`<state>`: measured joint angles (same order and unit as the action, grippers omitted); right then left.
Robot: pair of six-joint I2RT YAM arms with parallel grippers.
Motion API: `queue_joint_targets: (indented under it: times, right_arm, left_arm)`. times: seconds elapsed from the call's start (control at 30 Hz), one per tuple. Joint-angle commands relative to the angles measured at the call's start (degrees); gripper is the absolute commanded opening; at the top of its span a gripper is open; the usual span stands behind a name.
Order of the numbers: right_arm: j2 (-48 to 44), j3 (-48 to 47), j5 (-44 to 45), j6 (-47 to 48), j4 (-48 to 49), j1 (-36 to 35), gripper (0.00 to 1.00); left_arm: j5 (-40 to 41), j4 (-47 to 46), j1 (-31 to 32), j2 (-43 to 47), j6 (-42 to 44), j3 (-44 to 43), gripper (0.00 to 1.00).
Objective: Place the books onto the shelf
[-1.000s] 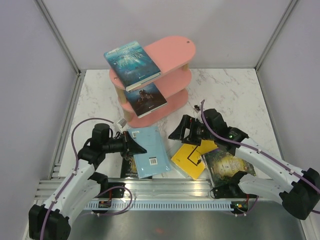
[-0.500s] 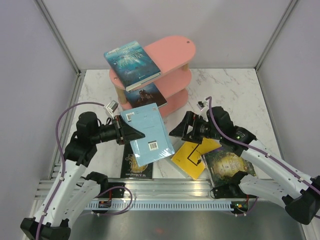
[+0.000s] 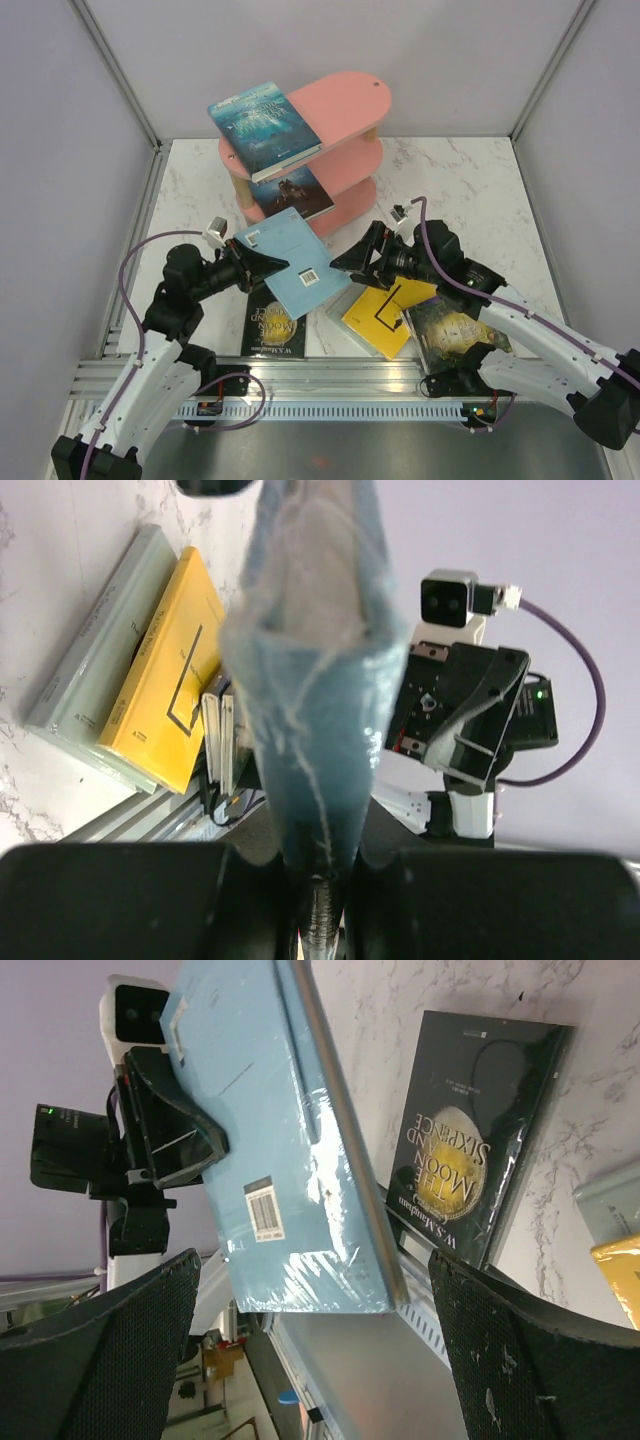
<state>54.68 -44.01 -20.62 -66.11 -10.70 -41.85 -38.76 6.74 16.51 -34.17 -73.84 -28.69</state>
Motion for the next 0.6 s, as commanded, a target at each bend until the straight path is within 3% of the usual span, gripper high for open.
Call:
queue_joint_targets:
  times: [0.0,0.37,0.5,0.57]
  right_arm:
    - [1.0,-0.5,-0.4,-2.5,6.1,-1.2,0.98]
    - [3.7,-1.4,-0.7,-3.9,10.3,-2.0,0.95]
    - [4.1,-1.5,0.0,-5.0,13.6,-2.0,0.86]
    - [4.2,-0.9,0.8,-6.5,16.1,-2.0,0.72]
  left_arm:
    - [3.6,-13.8,0.0,1.9,-8.4,1.1,0.02]
    - [5.2,-21.2,0.0,0.5,-12.3,3.5,0.02]
    - [4.8,-21.4,0.0,-0.4,-12.1,3.7,0.02]
    - [4.5,-21.7,0.0,-1.2,-12.1,3.7,0.02]
